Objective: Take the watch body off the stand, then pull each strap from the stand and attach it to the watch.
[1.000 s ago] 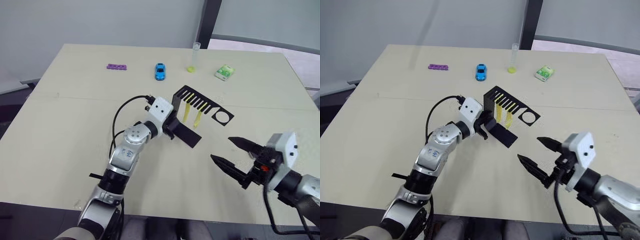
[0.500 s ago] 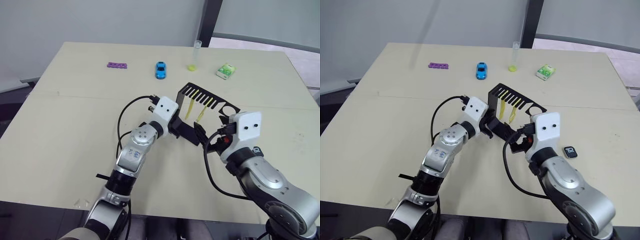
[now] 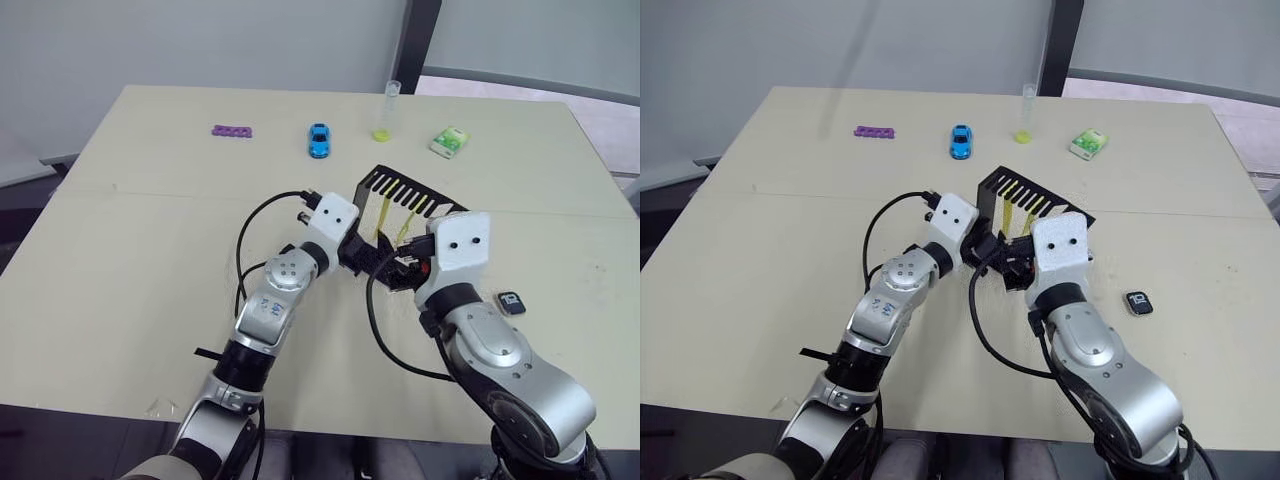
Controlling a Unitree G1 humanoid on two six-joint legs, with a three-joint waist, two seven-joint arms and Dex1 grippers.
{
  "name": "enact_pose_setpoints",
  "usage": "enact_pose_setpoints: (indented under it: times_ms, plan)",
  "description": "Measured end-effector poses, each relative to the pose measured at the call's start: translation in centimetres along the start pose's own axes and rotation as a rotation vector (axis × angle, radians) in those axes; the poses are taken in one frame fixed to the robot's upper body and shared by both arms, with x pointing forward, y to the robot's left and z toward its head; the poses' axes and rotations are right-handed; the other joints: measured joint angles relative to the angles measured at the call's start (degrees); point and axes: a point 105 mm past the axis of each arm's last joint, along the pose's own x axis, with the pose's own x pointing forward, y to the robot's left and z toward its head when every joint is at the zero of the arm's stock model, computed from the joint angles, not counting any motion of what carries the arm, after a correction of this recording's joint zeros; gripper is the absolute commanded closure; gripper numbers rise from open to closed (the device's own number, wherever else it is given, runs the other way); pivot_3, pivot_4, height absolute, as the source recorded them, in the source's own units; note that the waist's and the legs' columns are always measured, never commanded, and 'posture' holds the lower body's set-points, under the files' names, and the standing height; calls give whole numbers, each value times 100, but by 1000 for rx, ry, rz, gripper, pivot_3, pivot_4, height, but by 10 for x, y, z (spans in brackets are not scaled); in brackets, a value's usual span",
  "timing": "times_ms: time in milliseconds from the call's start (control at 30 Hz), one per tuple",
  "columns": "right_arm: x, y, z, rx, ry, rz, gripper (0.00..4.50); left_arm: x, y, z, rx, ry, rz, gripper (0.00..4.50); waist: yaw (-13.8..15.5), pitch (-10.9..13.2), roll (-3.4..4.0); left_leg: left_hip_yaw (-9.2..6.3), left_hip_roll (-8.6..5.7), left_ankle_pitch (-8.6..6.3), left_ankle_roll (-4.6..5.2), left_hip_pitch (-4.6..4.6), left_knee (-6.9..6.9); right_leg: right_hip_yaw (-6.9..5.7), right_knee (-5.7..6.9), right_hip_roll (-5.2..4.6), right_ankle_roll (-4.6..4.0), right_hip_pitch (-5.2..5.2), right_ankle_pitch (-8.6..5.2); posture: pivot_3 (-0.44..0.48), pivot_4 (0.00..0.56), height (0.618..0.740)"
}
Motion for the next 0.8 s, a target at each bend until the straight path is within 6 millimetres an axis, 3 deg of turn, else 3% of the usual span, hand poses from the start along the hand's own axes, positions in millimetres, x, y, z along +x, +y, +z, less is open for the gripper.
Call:
enact_pose_setpoints:
  times_ms: [167,200,800]
  plan:
    - [7,2,-4,-8,13,-6,4292,0,0,0,1,1,-3,4500,-19,0,0,0,-2,0,0,0,0,-1,1,-1,0,0,0,0,150,740]
    - [8,2,-4,-13,12,-7,4405,0,0,0,1,2,-2,4500,-23,0,0,0,-3,0,1,0,-1,0,1,-1,0,-1,0,0,150,740]
    - [1,2,0,-222,-7,27,4405,0,-2,1,0,-3,-13,4500,-107,0,0,-1,-3,0,1,0,-1,0,2,-3,0,-2,0,0,150,740]
